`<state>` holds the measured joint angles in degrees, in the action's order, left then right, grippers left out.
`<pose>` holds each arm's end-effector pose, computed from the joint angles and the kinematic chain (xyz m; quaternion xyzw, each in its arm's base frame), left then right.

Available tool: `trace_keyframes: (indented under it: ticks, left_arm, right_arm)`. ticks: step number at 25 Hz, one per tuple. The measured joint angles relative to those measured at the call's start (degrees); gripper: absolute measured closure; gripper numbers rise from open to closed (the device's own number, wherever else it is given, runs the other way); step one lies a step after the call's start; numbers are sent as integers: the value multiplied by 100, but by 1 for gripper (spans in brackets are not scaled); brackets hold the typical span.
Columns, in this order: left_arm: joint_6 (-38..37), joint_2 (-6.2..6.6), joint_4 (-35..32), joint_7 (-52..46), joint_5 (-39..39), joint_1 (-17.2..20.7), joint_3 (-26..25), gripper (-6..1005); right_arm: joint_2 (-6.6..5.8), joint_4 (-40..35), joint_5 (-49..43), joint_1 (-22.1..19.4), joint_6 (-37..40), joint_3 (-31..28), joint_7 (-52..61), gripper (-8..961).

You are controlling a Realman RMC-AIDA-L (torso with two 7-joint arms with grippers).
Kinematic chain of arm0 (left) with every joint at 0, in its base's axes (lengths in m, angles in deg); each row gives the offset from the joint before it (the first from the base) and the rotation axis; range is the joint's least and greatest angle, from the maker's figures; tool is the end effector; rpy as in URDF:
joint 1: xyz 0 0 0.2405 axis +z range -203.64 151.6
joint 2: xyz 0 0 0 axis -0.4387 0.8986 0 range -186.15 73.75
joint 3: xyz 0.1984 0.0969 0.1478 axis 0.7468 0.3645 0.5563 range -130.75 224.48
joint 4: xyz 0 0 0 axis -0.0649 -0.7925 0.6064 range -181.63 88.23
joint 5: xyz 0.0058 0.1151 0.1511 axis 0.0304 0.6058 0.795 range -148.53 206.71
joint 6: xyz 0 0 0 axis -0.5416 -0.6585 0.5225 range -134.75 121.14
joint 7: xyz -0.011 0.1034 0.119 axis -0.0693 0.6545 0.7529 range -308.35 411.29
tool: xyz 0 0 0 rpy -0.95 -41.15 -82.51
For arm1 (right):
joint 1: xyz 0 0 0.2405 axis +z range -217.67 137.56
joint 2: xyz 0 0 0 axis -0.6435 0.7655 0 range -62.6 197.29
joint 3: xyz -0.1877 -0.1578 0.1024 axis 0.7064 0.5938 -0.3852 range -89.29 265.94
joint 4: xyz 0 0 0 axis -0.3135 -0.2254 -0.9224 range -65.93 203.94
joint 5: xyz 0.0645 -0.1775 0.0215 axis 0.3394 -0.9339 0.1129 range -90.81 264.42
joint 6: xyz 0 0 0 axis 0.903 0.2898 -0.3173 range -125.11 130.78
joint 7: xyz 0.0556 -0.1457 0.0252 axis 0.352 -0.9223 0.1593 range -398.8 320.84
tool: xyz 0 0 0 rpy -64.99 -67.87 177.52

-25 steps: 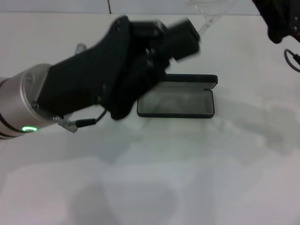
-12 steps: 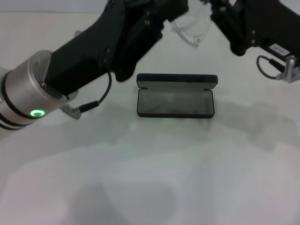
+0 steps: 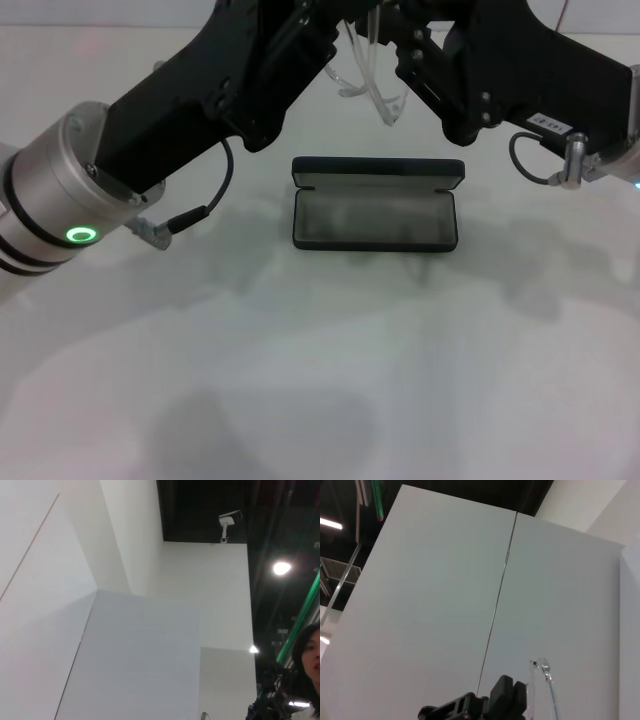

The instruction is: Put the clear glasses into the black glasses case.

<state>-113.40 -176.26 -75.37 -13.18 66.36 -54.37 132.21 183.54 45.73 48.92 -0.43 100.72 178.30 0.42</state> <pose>-0.1347 0.2797 0.0059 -0.7566 -0.0692 -0.6497 0.0250 0.1094 0.3243 -0.0097 -0.8150 -0.1120 0.5530 0.1322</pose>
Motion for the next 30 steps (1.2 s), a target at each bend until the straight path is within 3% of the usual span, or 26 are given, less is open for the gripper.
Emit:
trace_keyframes:
  ticks: [30]
  left_arm:
    - [-230,10,-72,-5,373,-92,71,949]
  right_arm:
    - [0,-46,298,-117,-206,242,-62,880]
